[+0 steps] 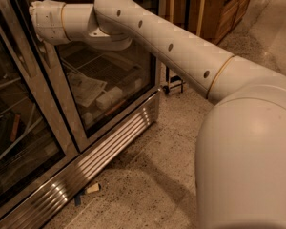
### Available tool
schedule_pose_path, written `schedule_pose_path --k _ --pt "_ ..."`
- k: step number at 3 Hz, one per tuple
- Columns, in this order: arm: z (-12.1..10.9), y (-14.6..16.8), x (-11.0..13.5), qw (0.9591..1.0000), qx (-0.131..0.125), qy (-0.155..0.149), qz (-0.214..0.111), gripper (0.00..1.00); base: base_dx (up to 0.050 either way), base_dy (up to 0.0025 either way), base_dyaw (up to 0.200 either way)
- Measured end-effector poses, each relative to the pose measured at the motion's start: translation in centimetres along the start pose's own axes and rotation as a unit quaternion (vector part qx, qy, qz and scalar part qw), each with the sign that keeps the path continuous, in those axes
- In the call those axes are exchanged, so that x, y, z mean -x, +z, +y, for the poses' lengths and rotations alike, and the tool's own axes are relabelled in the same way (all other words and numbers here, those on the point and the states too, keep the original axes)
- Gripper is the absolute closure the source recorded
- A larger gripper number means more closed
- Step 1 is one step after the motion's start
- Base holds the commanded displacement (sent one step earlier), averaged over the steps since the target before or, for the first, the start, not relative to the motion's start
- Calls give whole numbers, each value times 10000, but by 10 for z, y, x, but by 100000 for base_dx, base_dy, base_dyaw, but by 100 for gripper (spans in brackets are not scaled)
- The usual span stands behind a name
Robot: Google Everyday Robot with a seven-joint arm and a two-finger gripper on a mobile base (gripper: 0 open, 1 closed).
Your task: Pick orange can from top drawer and place on counter
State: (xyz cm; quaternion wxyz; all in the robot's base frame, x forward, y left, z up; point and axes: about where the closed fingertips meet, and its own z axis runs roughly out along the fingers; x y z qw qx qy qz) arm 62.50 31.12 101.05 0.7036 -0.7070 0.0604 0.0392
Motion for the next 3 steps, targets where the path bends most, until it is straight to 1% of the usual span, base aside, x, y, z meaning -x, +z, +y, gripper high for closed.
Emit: schedule_pose_path --k 1,3 --pt "0 0 0 10000 0 0 0 81 0 0 0" --pt "0 0 0 10000 0 0 0 35 0 0 0"
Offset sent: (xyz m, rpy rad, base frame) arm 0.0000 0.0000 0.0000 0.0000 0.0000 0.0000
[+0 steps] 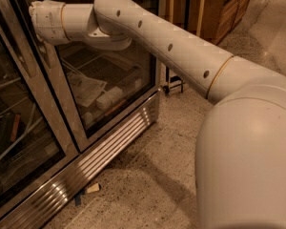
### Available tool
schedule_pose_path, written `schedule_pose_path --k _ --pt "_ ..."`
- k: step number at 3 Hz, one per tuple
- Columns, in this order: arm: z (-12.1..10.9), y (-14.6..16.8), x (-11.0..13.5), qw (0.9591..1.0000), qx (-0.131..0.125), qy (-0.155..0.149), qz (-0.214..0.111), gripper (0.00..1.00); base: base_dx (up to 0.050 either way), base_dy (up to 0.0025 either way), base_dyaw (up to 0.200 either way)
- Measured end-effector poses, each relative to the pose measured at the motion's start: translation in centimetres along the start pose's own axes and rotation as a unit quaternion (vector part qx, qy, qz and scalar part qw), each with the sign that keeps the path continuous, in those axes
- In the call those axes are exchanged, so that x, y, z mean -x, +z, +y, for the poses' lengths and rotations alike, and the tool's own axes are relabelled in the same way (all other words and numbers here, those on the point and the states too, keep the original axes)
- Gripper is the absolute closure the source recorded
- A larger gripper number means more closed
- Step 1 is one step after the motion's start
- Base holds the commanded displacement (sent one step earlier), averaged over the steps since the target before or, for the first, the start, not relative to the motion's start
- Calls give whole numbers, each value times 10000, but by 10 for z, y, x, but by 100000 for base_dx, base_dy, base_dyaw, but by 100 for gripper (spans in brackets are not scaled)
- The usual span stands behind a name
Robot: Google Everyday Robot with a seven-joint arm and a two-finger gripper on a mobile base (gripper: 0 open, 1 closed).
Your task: Pick orange can from top drawer and place on counter
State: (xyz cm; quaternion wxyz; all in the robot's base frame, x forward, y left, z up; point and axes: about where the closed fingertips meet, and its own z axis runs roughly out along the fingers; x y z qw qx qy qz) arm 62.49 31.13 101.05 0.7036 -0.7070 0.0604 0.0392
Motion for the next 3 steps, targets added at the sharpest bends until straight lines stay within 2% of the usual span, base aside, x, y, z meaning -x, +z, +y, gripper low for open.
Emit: schedule_pose_path --k 1,2,3 --pt "0 0 0 10000 0 0 0 4 0 0 0" --pt "0 3 2 10000 1 0 -24 0 0 0 0" --pt "0 3 2 10000 1 0 -24 0 -1 0 -19604"
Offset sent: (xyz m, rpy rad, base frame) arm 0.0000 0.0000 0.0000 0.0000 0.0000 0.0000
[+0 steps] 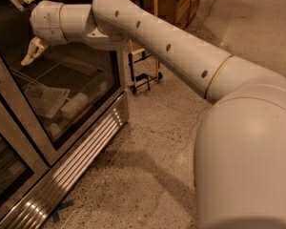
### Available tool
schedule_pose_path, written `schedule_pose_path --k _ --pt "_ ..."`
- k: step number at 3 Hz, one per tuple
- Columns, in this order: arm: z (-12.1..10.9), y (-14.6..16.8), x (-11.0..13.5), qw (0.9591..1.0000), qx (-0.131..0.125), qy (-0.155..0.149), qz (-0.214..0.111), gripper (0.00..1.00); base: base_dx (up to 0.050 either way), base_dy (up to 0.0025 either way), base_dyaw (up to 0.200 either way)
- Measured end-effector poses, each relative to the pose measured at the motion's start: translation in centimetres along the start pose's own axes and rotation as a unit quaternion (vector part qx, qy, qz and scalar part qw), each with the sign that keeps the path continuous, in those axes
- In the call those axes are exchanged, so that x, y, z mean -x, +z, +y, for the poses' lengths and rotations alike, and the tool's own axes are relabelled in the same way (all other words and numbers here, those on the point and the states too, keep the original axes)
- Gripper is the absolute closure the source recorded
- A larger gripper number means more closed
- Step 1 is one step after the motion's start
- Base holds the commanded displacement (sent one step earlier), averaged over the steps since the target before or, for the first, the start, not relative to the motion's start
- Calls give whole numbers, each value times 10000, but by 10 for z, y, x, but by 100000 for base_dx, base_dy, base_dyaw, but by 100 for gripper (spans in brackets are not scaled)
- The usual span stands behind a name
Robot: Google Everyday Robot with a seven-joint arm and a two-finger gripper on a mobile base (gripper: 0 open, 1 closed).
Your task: Pick orange can from top drawer and place on counter
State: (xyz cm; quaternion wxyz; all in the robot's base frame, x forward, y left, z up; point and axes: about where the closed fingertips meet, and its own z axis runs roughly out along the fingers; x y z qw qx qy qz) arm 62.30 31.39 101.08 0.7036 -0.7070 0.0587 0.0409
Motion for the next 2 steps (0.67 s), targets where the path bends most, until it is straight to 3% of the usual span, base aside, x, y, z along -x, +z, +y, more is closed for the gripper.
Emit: schedule_pose_path --k 2 --pt "0 0 0 10000 0 0 0 0 -1 -1 -19795"
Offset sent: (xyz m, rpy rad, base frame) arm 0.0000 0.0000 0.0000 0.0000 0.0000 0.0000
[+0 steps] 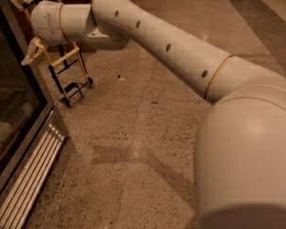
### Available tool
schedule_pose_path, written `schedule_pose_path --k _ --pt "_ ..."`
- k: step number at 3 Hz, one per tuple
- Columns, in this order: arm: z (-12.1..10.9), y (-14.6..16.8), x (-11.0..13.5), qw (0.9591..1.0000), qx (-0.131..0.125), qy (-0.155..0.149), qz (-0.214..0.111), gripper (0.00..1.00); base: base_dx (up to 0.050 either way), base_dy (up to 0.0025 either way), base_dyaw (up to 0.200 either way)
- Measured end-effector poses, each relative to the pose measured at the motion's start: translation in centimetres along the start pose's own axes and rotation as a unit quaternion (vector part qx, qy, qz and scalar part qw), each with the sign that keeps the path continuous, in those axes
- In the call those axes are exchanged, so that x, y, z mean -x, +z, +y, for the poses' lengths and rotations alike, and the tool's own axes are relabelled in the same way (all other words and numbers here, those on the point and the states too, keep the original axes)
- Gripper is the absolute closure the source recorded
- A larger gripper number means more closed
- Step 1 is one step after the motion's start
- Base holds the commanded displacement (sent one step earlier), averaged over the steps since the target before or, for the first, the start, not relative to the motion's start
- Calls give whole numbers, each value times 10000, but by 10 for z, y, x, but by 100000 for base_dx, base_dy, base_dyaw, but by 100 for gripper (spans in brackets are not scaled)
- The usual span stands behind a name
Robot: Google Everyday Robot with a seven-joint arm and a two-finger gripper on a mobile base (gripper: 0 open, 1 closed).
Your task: Pick orange can from top drawer and place on counter
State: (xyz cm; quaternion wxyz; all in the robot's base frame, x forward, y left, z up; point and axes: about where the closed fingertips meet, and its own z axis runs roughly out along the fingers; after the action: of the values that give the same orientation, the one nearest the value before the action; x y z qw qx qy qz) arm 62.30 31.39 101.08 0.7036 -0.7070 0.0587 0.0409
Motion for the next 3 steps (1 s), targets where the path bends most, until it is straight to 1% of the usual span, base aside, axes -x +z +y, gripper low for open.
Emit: schedule_pose_path --k 1,3 --pt "0 0 0 10000 0 0 0 0 0 1 -19819" --pt "0 0 0 10000 0 0 0 0 4853 -2 48"
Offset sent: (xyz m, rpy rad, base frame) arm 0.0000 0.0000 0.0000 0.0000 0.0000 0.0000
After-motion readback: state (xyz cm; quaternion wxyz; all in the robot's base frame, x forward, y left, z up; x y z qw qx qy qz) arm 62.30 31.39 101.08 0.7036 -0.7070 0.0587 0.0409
